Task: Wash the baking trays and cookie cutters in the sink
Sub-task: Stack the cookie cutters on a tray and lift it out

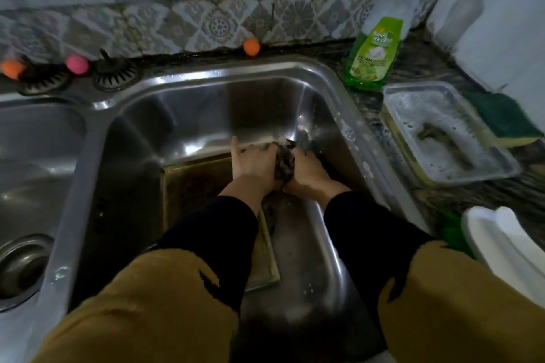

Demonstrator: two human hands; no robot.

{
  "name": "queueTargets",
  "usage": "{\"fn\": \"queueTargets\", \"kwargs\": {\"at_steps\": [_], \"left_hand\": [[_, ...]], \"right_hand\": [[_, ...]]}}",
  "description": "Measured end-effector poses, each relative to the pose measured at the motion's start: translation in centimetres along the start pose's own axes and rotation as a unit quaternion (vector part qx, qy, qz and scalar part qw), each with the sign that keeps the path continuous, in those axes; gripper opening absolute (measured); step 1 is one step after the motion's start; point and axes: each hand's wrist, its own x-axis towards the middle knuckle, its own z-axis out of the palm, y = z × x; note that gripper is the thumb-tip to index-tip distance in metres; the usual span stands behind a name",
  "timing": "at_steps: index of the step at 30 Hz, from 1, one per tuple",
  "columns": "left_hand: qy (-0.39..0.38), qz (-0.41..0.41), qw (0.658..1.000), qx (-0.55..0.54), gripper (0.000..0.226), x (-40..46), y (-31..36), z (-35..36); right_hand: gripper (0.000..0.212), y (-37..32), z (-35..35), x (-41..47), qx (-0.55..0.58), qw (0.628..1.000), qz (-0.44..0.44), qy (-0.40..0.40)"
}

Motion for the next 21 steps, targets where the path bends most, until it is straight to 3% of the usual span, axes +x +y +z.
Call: {"fn": "queueTargets", "kwargs": {"at_steps": [3,8,12,15,18,21], "left_hand": [[0.05,-0.014,0.998,-0.04,0.076,-1.4,-0.8,-2.1],[0.095,-0.035,0.994,-0.03,0.081,-5.3,-3.5,-5.6],[0.031,-0.069,0.997,-0.023,0.094,-9.7,-5.9,-4.4],[-0.019,-0.106,0.993,-0.052,0.081,-12.8,-7.0,-2.4],[-0.122,-0.121,0.981,-0.094,0.078,-15.1,-7.9,-0.7],[-0.15,-0.124,0.971,-0.141,0.079,-16.1,-8.8,0.0]], "right_hand": [[0.054,-1.5,-2.5,-0.7,-0.007,0.999,-0.036,0.034],[0.061,-5.4,-4.4,-3.7,-0.026,0.996,-0.085,0.022],[0.049,-7.8,-1.7,-6.4,-0.014,0.994,-0.093,-0.054],[0.061,-8.5,0.4,-9.2,0.011,0.989,-0.095,-0.109],[0.083,-7.9,2.3,-10.8,0.027,0.987,-0.082,-0.135],[0.073,-7.6,2.3,-11.4,0.036,0.986,-0.075,-0.144]]}}
